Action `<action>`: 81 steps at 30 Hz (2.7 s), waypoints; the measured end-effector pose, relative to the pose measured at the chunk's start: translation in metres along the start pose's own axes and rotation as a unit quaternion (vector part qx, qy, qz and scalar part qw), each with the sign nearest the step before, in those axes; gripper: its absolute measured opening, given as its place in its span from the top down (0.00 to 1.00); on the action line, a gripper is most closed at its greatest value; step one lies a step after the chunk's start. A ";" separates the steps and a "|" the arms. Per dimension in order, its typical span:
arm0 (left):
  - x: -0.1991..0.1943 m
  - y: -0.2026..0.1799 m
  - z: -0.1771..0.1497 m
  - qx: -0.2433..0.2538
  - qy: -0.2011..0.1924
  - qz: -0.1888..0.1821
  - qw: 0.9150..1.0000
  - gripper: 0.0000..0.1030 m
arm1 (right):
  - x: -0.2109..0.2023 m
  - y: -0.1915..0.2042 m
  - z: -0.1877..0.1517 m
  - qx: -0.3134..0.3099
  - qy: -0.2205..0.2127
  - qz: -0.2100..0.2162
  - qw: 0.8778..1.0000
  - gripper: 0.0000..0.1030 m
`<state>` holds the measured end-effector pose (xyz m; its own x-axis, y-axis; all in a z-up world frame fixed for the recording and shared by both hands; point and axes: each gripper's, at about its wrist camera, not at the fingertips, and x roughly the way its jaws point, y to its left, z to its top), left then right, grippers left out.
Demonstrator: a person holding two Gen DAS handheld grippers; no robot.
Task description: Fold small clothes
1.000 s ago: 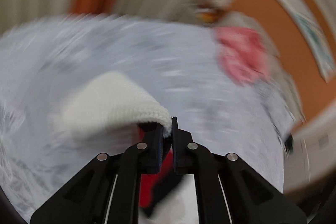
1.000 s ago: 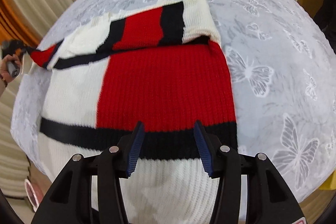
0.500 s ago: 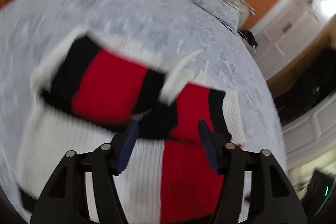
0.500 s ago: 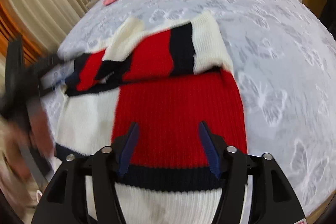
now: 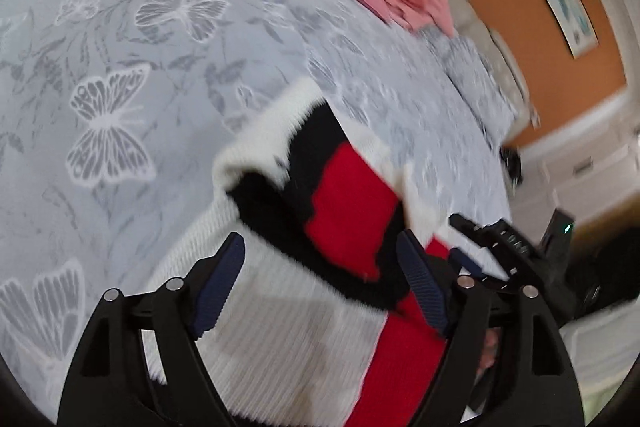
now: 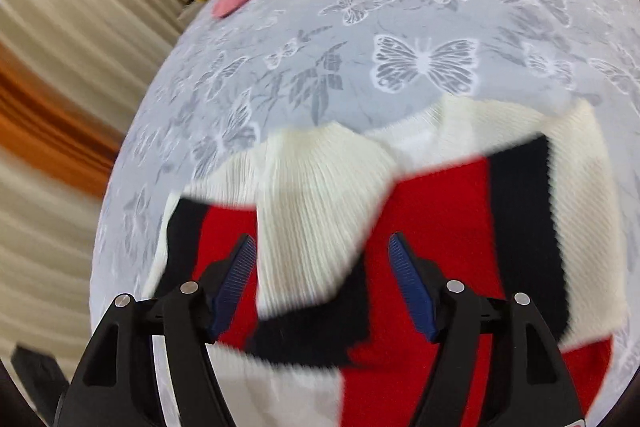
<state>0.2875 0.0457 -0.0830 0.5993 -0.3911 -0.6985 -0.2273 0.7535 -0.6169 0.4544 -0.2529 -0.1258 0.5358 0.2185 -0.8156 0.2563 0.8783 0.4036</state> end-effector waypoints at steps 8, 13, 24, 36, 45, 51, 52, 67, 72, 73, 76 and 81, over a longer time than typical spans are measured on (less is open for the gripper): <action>0.024 0.019 0.028 -0.082 -0.001 -0.023 0.996 0.26 | 0.050 0.058 -0.007 -0.102 0.036 -0.085 0.990 0.35; 0.054 0.024 0.036 -0.092 0.033 0.009 0.995 0.26 | 0.011 0.017 -0.007 -0.046 -0.007 -0.050 0.998 0.94; 0.070 0.036 0.023 -0.104 0.053 0.027 0.993 0.26 | -0.034 -0.134 -0.071 0.119 -0.011 0.022 0.993 0.68; 0.076 0.030 0.010 -0.216 0.070 0.003 0.974 0.37 | -0.051 -0.154 -0.042 0.145 -0.045 0.069 0.986 0.92; 0.066 0.001 0.006 -0.200 0.070 0.028 0.977 0.19 | -0.075 -0.132 -0.023 0.091 -0.066 0.081 0.990 0.92; 0.081 0.018 0.026 -0.193 0.031 0.034 0.980 0.89 | -0.099 -0.131 -0.023 0.065 -0.094 0.084 0.990 0.92; 0.076 0.018 0.029 -0.177 0.014 0.045 0.983 0.90 | -0.101 -0.134 -0.026 0.060 -0.101 0.079 0.990 0.93; 0.101 0.030 0.015 -0.094 0.052 0.089 0.990 0.88 | -0.044 -0.189 -0.057 0.076 -0.012 -0.015 0.997 0.96; 0.075 0.020 0.016 -0.039 0.058 0.064 0.996 0.80 | -0.097 -0.178 -0.070 0.084 -0.041 -0.036 0.995 0.84; 0.064 0.024 0.015 -0.034 0.058 0.054 0.996 0.72 | -0.112 -0.176 -0.080 0.076 -0.049 -0.043 0.995 0.80; 0.025 0.041 0.006 -0.010 0.057 0.060 0.997 0.61 | -0.154 -0.179 -0.123 0.064 -0.057 -0.051 0.995 0.64; -0.029 0.090 -0.016 0.020 0.072 0.081 0.994 0.50 | -0.192 -0.190 -0.216 0.045 -0.007 -0.081 0.996 0.58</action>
<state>0.2374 0.1172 -0.1239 0.4402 -0.3327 -0.8340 -0.2793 0.8320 -0.4793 0.1290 -0.3705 -0.1350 0.4929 0.0711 -0.8672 0.4112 0.8593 0.3042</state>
